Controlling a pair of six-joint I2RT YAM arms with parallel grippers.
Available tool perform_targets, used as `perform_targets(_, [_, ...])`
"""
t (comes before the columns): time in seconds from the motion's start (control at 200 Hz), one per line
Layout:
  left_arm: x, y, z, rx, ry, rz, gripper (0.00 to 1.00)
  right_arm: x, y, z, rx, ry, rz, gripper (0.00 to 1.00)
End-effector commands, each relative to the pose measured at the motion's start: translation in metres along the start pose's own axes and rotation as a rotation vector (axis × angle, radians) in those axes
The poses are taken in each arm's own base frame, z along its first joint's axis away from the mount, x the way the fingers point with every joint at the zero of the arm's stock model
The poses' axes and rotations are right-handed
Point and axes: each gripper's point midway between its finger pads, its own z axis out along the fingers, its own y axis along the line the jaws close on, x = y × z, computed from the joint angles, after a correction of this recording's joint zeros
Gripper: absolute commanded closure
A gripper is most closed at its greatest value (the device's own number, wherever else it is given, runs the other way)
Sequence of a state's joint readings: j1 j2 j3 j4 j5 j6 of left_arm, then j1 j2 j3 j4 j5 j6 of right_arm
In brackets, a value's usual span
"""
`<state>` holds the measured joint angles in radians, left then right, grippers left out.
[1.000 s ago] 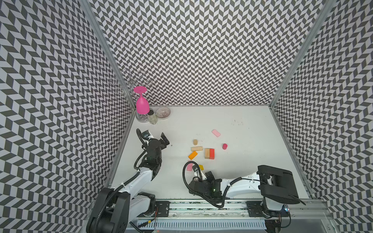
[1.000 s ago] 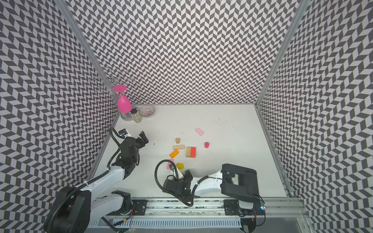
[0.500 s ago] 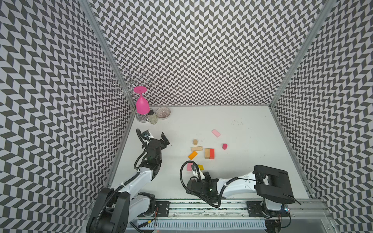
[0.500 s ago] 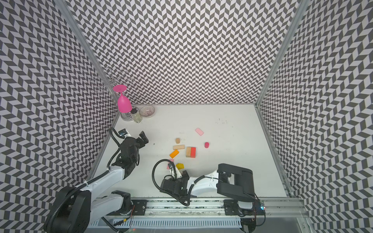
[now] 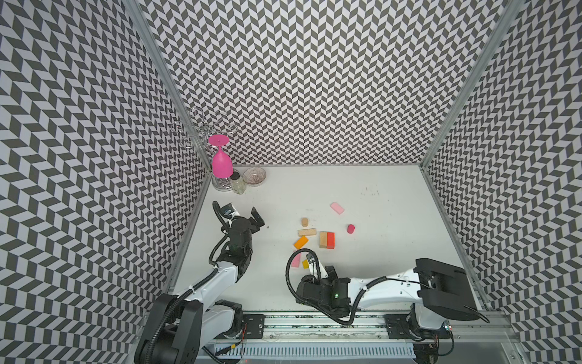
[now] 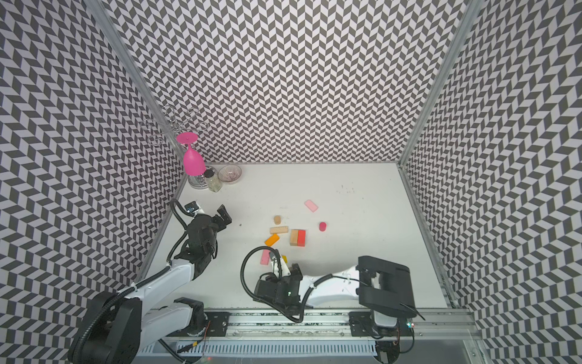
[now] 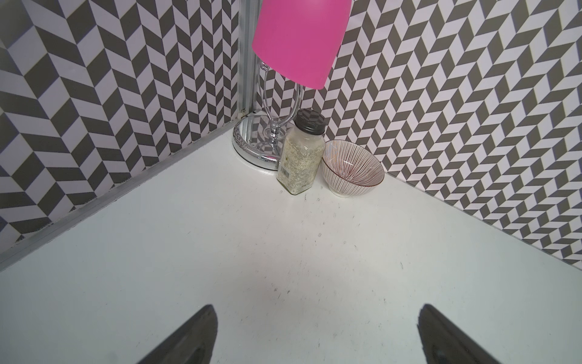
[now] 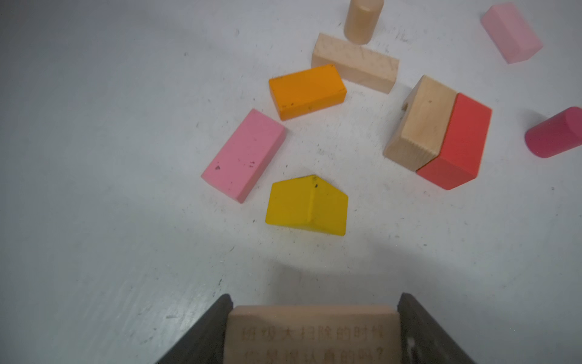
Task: Build the wood block tower
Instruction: 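Lift and carry the printed wood bar with the right gripper over the arches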
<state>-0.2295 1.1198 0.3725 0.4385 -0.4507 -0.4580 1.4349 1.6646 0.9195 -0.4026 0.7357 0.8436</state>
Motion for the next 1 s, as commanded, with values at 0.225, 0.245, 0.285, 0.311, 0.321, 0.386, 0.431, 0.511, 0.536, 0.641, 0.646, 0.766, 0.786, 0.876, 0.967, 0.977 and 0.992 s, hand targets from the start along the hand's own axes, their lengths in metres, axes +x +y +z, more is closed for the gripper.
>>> perform_targets(0.225, [-0.009, -0.005, -0.017, 0.071, -0.038, -0.034, 0.0, -0.077, -0.054, -0.017, 0.102, -0.189, 0.196, 0.51])
perform_targets(0.245, [-0.009, -0.006, -0.019, 0.081, -0.038, -0.034, 0.0, -0.08, -0.058, -0.014, 0.105, -0.188, 0.211, 0.53])
perform_targets(0.285, [-0.008, -0.008, -0.021, 0.101, -0.037, -0.036, 0.0, -0.085, -0.068, -0.007, 0.108, -0.184, 0.241, 0.55])
perform_targets(0.311, [-0.008, -0.009, -0.022, 0.112, -0.038, -0.037, 0.0, -0.087, -0.073, -0.003, 0.107, -0.181, 0.258, 0.55])
perform_targets(0.321, [-0.008, -0.009, -0.023, 0.115, -0.038, -0.037, 0.0, -0.088, -0.074, -0.001, 0.104, -0.18, 0.266, 0.56])
perform_targets(0.386, [-0.007, -0.011, -0.025, 0.135, -0.04, -0.039, 0.0, -0.093, -0.088, 0.012, 0.106, -0.167, 0.314, 0.56])
perform_targets(0.431, [-0.007, -0.013, -0.026, 0.149, -0.038, -0.038, 0.0, -0.097, -0.096, 0.02, 0.115, -0.161, 0.34, 0.57])
perform_targets(0.511, [-0.006, -0.017, -0.026, 0.17, -0.031, -0.031, 0.0, -0.107, -0.105, 0.03, 0.158, -0.16, 0.369, 0.57])
perform_targets(0.536, [-0.006, -0.018, -0.025, 0.175, -0.03, -0.029, 0.0, -0.11, -0.107, 0.033, 0.173, -0.158, 0.369, 0.57])
perform_targets(0.641, [-0.004, -0.021, -0.021, 0.174, -0.014, -0.021, 0.0, -0.12, -0.11, 0.051, 0.234, -0.126, 0.361, 0.57])
perform_targets(0.646, [-0.003, -0.021, -0.021, 0.174, -0.013, -0.02, 0.0, -0.12, -0.11, 0.052, 0.237, -0.123, 0.36, 0.57])
perform_targets(0.766, [-0.002, -0.019, -0.016, 0.142, 0.0, -0.016, 0.0, -0.127, -0.11, 0.075, 0.284, -0.08, 0.348, 0.56])
perform_targets(0.786, [-0.002, -0.019, -0.015, 0.138, 0.003, -0.017, 0.0, -0.127, -0.11, 0.078, 0.289, -0.072, 0.346, 0.56])
perform_targets(0.876, [0.0, -0.02, -0.012, 0.133, 0.015, -0.011, 0.0, -0.129, -0.11, 0.087, 0.304, -0.048, 0.344, 0.55])
perform_targets(0.967, [-0.001, -0.02, -0.014, 0.14, 0.011, -0.011, 0.0, -0.129, -0.105, 0.092, 0.289, -0.042, 0.35, 0.55])
perform_targets(0.977, [-0.001, -0.02, -0.014, 0.141, 0.009, -0.013, 0.0, -0.128, -0.105, 0.093, 0.284, -0.04, 0.35, 0.55])
perform_targets(0.992, [-0.001, -0.02, -0.015, 0.143, 0.008, -0.013, 0.0, -0.128, -0.103, 0.094, 0.277, -0.038, 0.349, 0.55])
